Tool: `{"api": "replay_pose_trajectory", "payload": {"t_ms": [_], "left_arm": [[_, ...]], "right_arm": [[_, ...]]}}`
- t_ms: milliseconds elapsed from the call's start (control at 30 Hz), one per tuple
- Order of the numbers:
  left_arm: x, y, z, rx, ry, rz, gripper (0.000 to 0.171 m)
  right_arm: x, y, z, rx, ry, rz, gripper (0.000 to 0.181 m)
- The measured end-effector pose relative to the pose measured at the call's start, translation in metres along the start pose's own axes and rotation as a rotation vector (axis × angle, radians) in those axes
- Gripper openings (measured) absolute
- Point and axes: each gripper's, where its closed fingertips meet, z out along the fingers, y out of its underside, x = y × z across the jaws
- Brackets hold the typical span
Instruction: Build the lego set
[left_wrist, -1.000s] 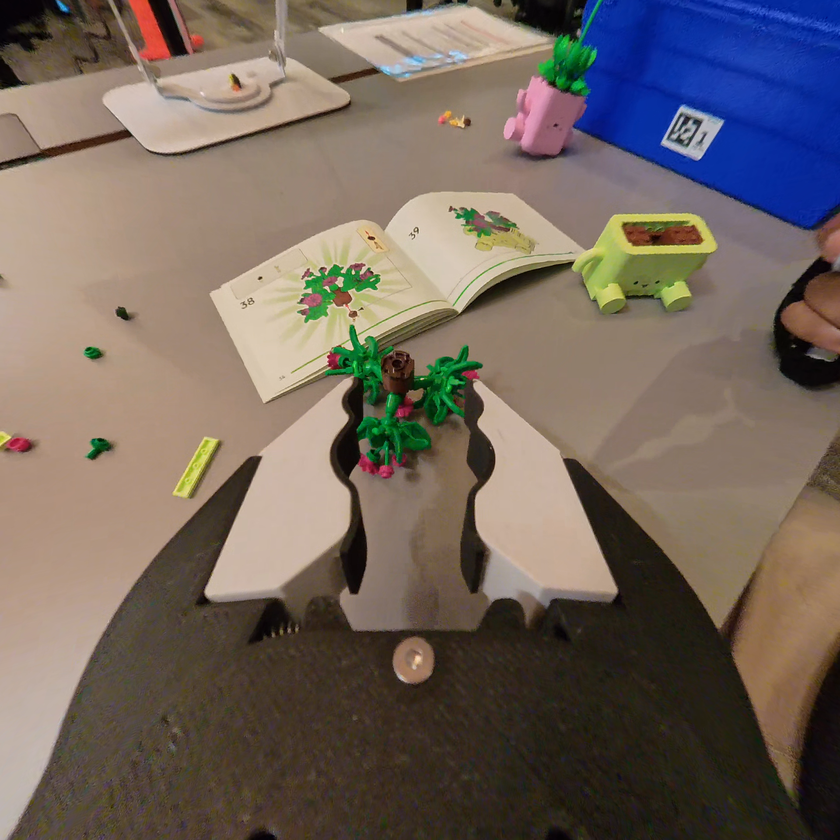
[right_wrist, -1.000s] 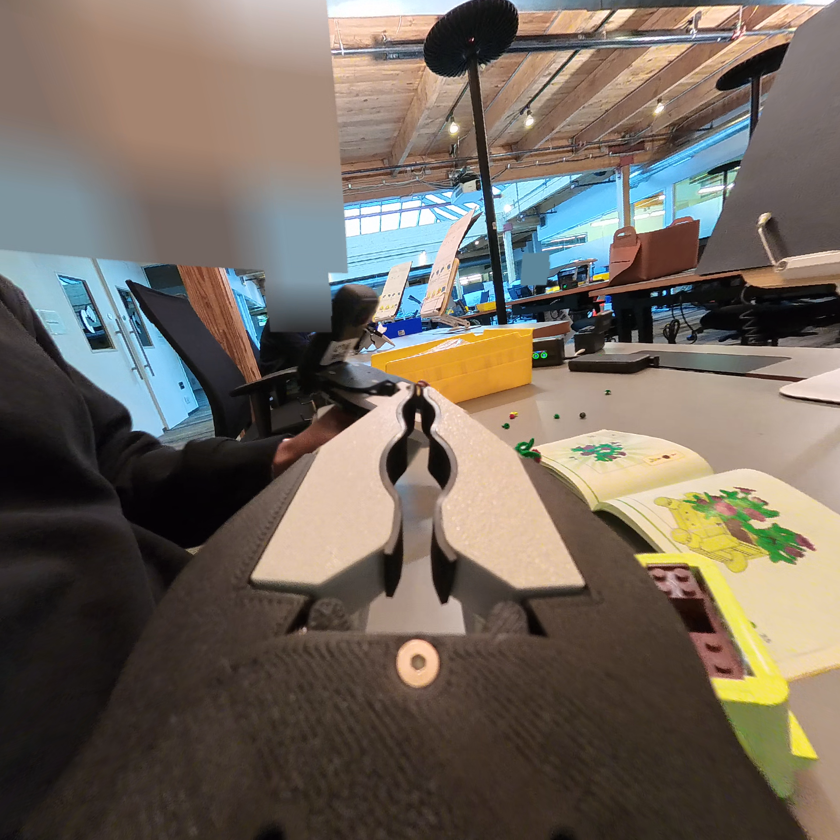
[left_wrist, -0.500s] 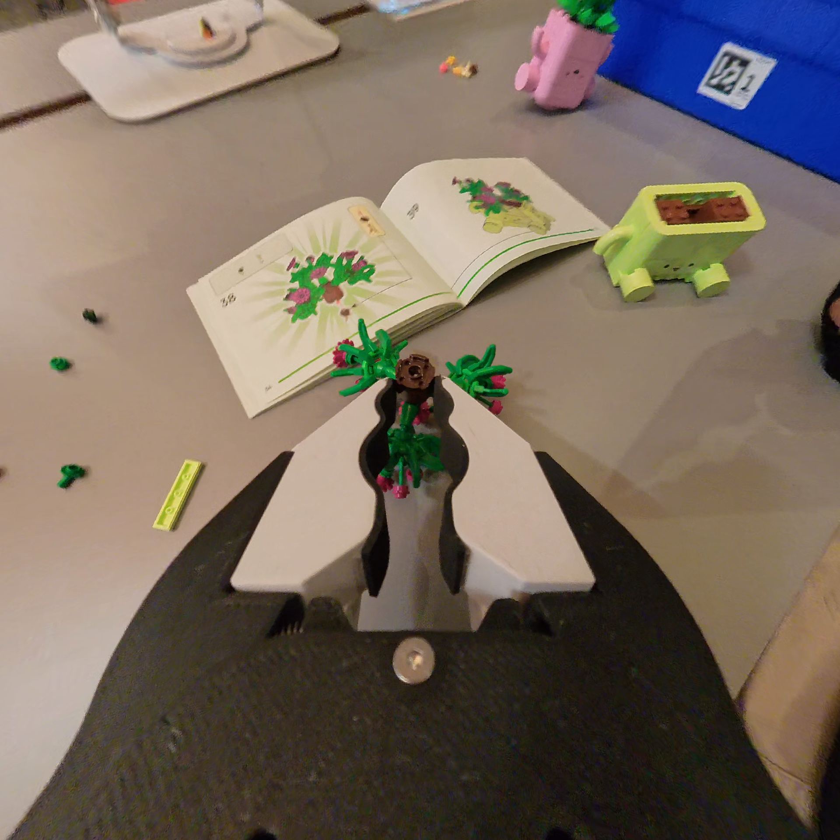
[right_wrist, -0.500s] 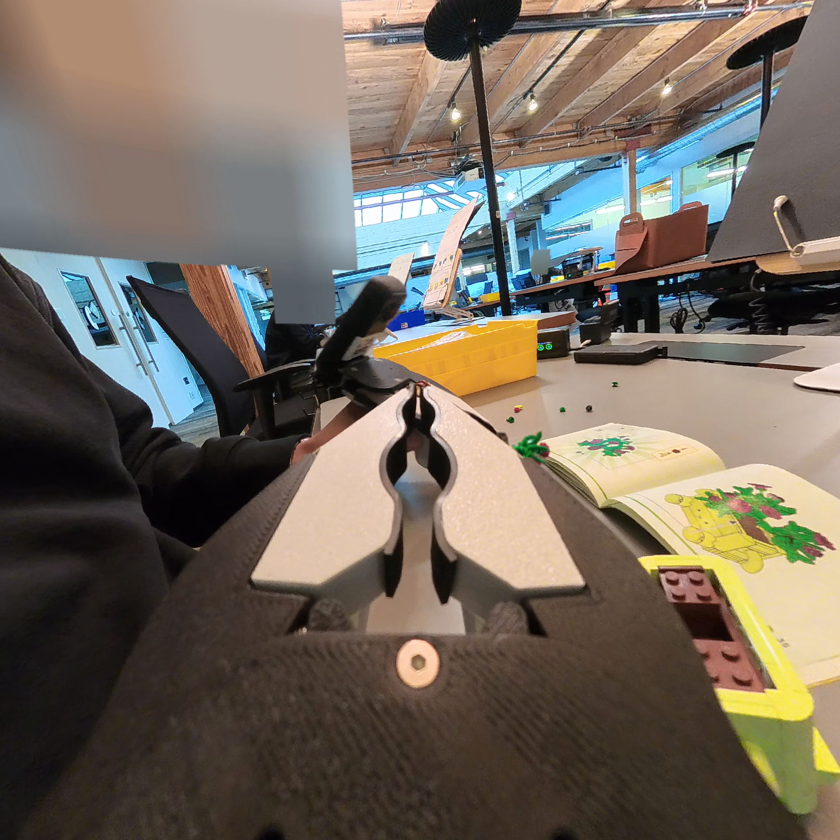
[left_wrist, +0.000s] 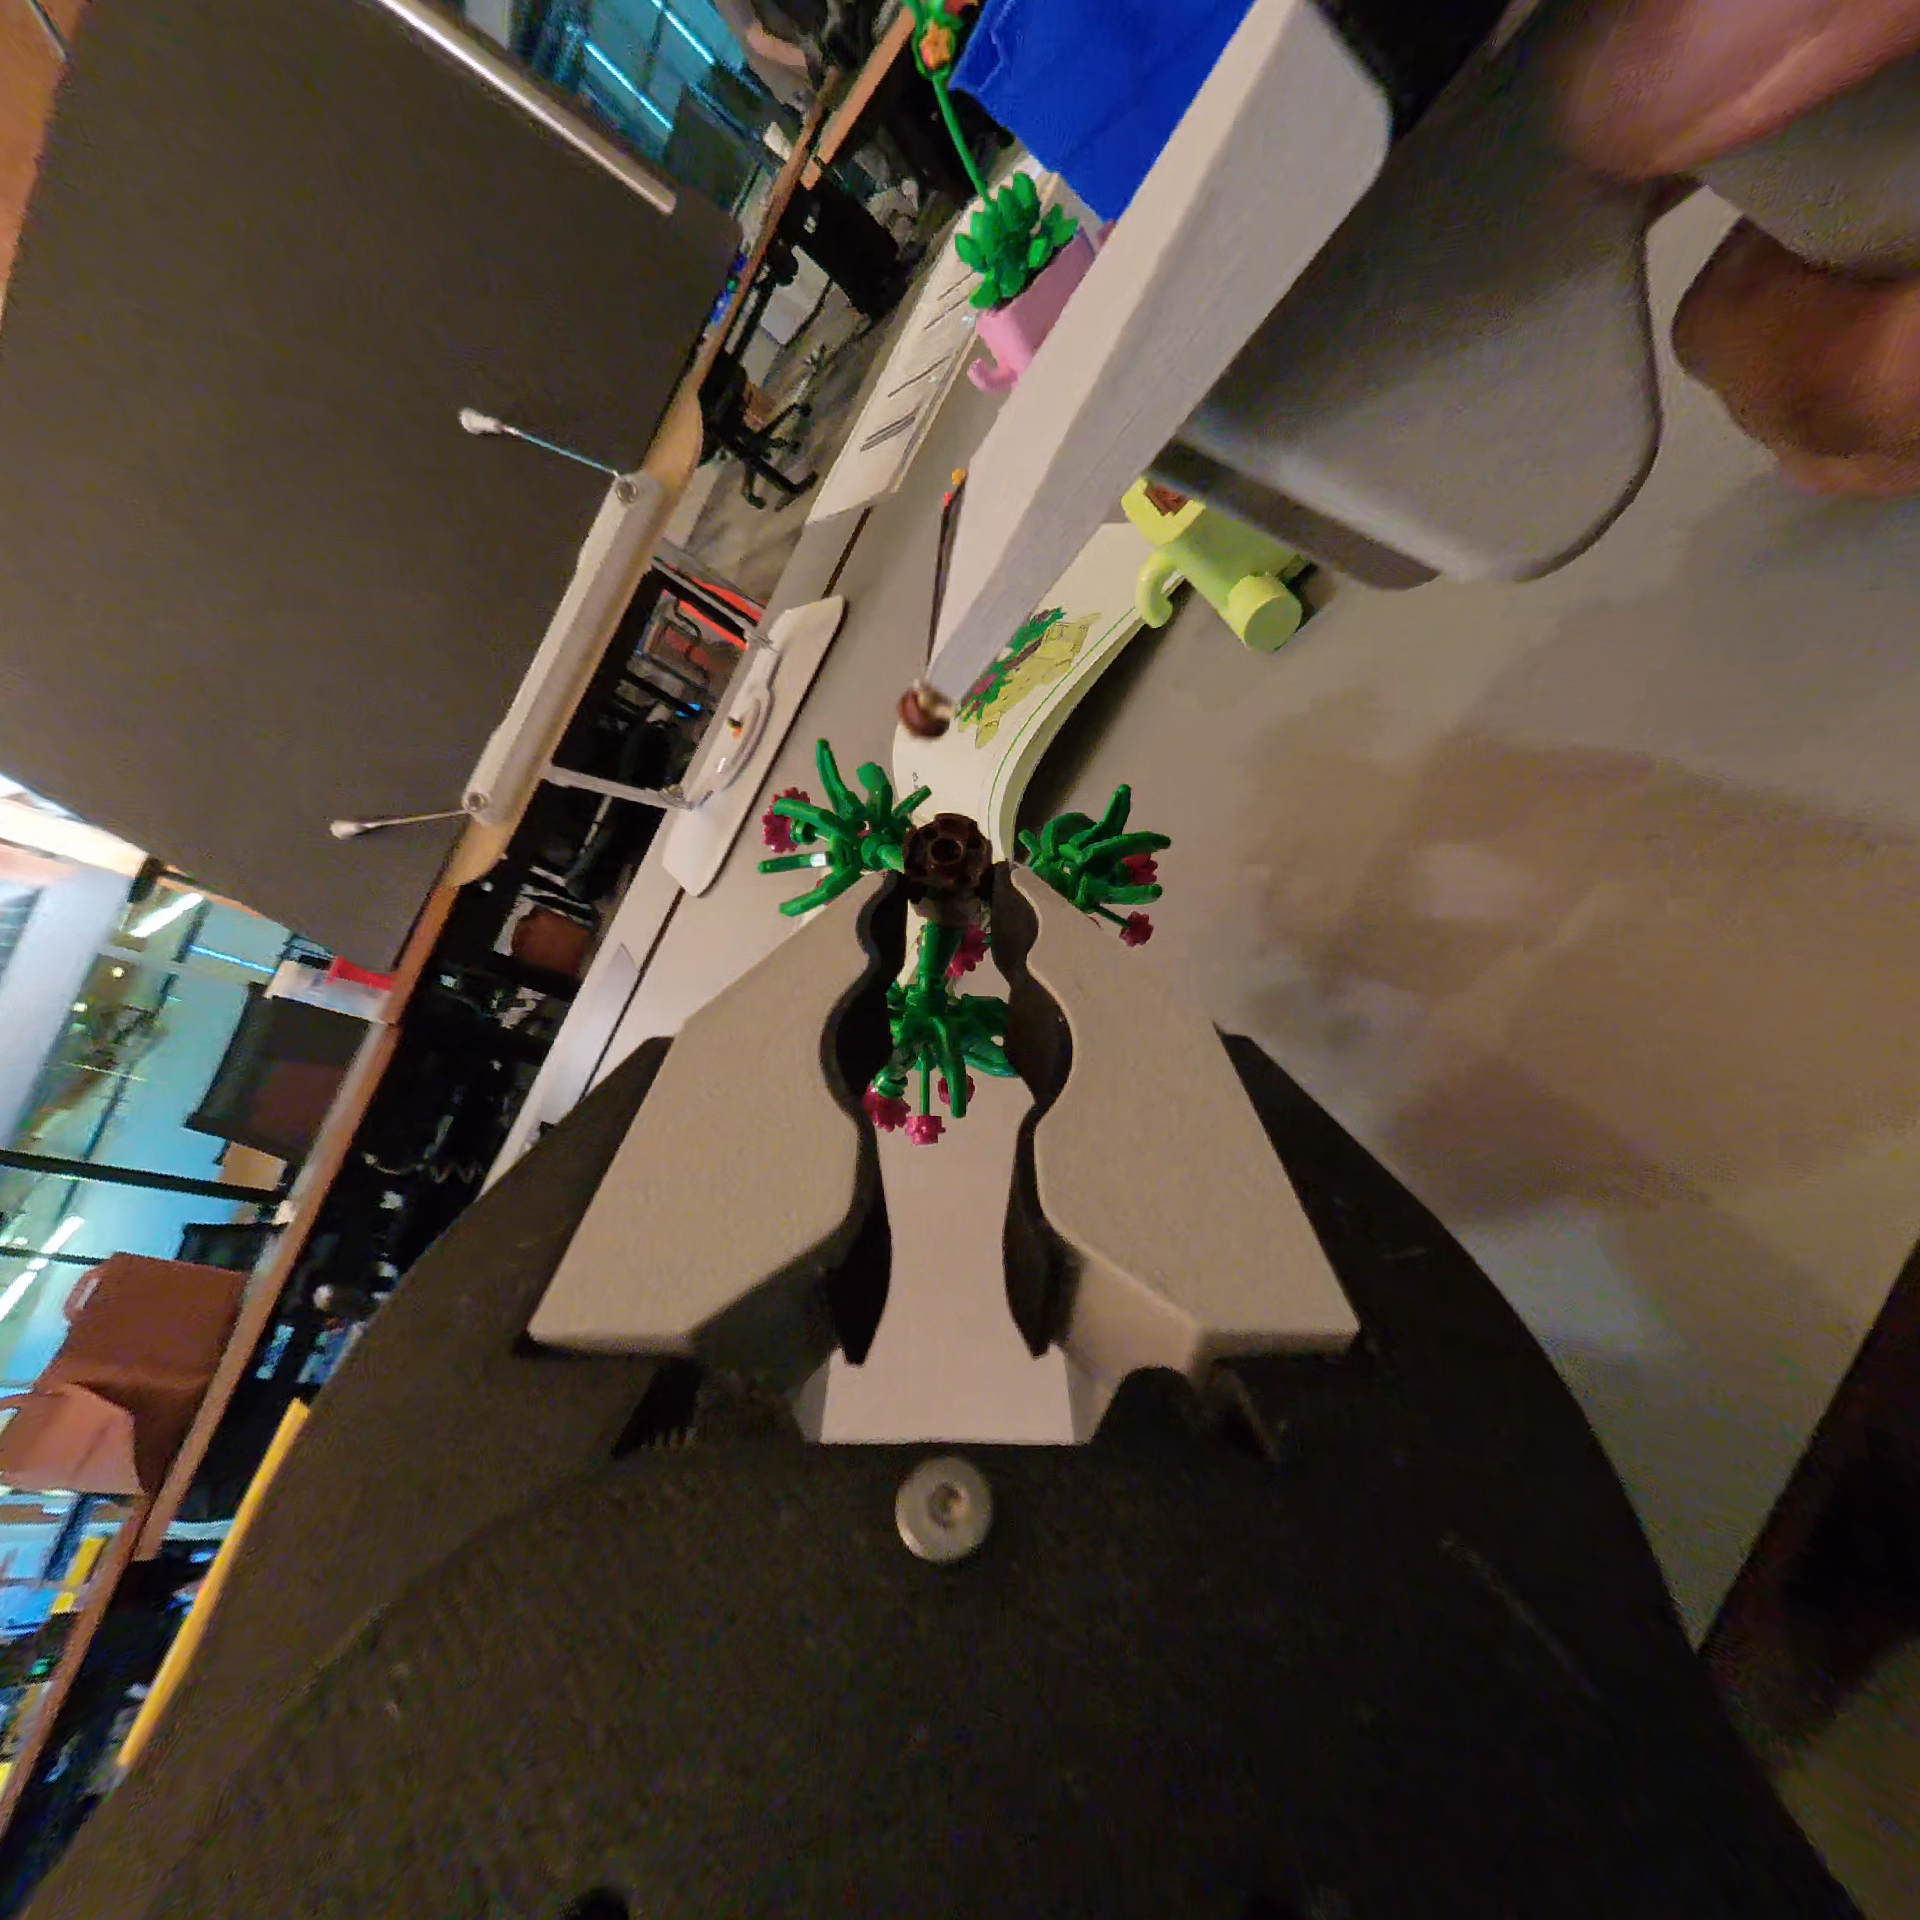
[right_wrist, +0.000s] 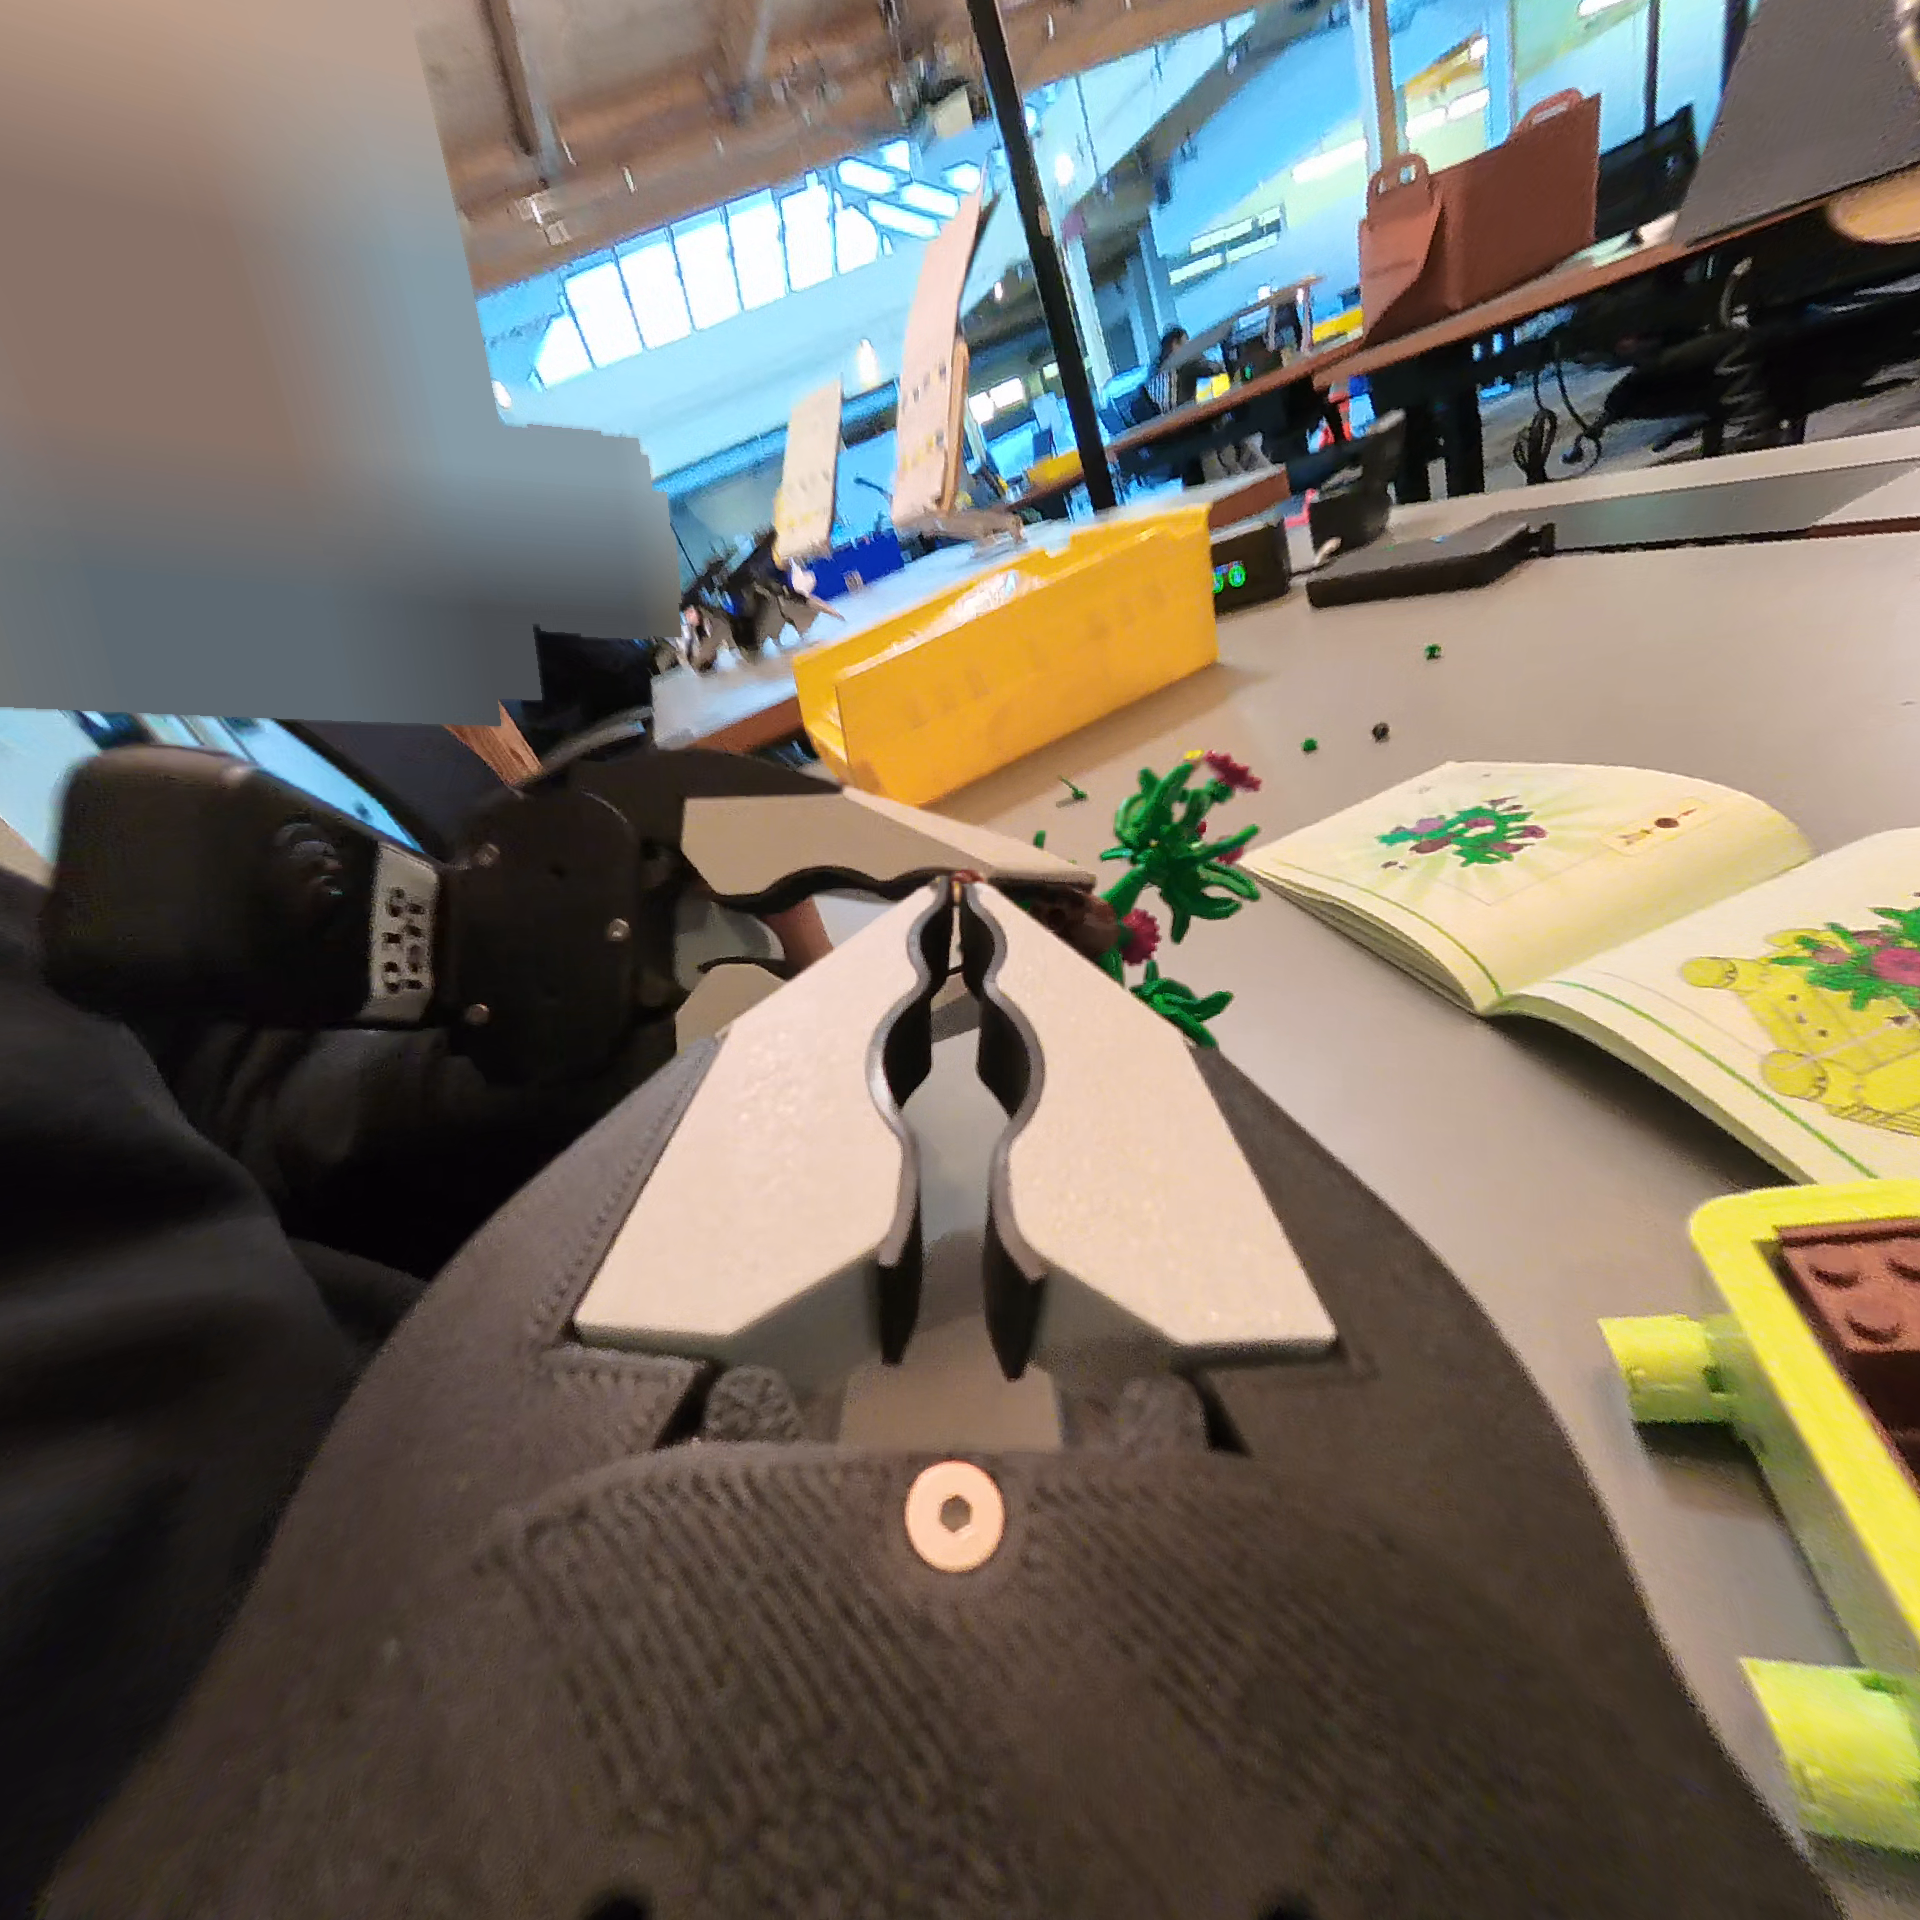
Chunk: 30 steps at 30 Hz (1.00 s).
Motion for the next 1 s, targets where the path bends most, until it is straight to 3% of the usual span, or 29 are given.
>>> {"api": "replay_pose_trajectory", "payload": {"t_ms": [433, 1000], "left_arm": [[-0.008, -0.016, -0.01, 0.092, -0.112, 0.129, 0.014], [-0.003, -0.014, -0.009, 0.063, -0.113, 0.204, 0.013]], "right_arm": [[0.0, 0.004, 0.005, -0.019, -0.016, 0.066, 0.0], [0.006, 0.011, 0.007, -0.058, 0.034, 0.101, 0.0]]}}
